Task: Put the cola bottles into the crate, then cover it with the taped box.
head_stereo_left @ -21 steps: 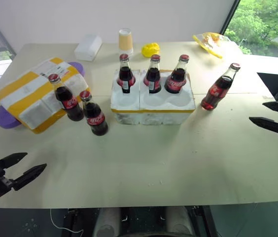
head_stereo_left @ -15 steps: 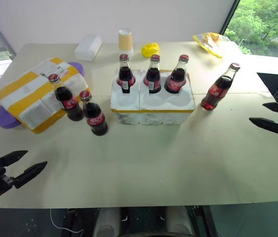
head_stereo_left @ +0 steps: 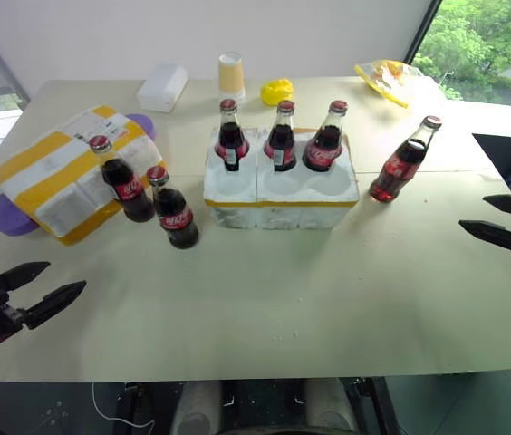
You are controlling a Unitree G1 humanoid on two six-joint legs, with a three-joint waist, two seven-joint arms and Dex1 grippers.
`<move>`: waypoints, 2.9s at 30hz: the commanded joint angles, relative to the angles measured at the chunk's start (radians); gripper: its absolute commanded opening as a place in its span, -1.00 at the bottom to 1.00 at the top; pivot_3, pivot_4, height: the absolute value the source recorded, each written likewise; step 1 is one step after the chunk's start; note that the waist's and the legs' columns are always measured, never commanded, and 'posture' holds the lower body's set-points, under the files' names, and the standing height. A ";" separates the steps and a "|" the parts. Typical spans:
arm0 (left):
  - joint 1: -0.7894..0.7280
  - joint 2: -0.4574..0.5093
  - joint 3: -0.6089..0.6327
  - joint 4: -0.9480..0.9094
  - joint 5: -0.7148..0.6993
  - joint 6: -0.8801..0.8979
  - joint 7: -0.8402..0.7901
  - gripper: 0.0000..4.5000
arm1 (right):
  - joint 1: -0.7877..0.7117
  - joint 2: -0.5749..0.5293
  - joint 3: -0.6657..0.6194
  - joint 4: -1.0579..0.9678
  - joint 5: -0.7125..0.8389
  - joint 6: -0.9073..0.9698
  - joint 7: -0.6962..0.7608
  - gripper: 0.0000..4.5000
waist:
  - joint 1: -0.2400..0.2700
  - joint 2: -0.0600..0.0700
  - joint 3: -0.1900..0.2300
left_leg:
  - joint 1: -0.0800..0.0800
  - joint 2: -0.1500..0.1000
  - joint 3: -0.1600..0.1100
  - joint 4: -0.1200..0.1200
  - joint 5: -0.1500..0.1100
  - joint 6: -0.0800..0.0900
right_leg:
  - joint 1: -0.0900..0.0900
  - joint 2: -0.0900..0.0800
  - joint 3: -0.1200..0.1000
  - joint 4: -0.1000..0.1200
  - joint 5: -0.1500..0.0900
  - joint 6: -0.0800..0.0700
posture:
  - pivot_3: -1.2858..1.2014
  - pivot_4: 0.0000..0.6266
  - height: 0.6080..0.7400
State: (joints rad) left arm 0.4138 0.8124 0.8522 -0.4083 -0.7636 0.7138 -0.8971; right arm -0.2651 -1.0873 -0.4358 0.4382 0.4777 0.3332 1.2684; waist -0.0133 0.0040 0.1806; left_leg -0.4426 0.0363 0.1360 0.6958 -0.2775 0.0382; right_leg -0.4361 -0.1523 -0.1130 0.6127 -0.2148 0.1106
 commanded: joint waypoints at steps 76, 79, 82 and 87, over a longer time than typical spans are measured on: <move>-0.947 -0.173 -0.594 0.685 0.342 -0.332 0.150 0.27 | 0.046 -0.032 -0.223 -0.970 0.820 0.606 -0.419 1.00 | 0.027 -0.006 -0.001 | 0.000 -0.002 -0.003 0.003 0.001 0.001 | 0.004 0.001 -0.001 0.002 0.004 0.006 | 0.03 -0.52 1.00; -0.958 -0.169 -0.590 0.688 0.338 -0.323 0.142 0.27 | 0.052 -0.030 -0.221 -0.968 0.812 0.596 -0.412 1.00 | 0.027 -0.007 -0.001 | 0.000 -0.002 -0.003 0.003 0.001 0.001 | 0.004 0.001 -0.001 0.002 0.004 0.006 | 0.03 -0.52 1.00; -0.967 -0.160 -0.575 0.670 0.320 -0.301 0.131 0.27 | 0.057 -0.027 -0.214 -0.967 0.801 0.585 -0.404 1.00 | 0.027 -0.007 0.000 | 0.000 -0.002 -0.003 0.003 0.001 0.001 | 0.004 0.001 -0.001 0.002 0.004 0.006 | 0.03 -0.52 1.00; -0.968 -0.090 -0.562 0.614 0.279 -0.233 0.053 0.27 | 0.056 -0.024 -0.200 -0.964 0.787 0.575 -0.396 1.00 | 0.025 -0.010 0.001 | 0.000 -0.002 -0.003 0.003 0.001 0.001 | 0.004 0.001 -0.001 0.002 0.004 0.006 | 0.03 -0.52 1.00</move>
State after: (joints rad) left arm -0.5154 0.6793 0.2411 0.2928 -0.4380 0.4810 -0.8065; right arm -0.2045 -1.1127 -0.6255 -0.5234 1.2686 0.9295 0.8660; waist 0.0121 -0.0061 0.1821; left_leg -0.4427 0.0345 0.1332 0.6990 -0.2765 0.0391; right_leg -0.4322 -0.1512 -0.1138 0.6150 -0.2103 0.1166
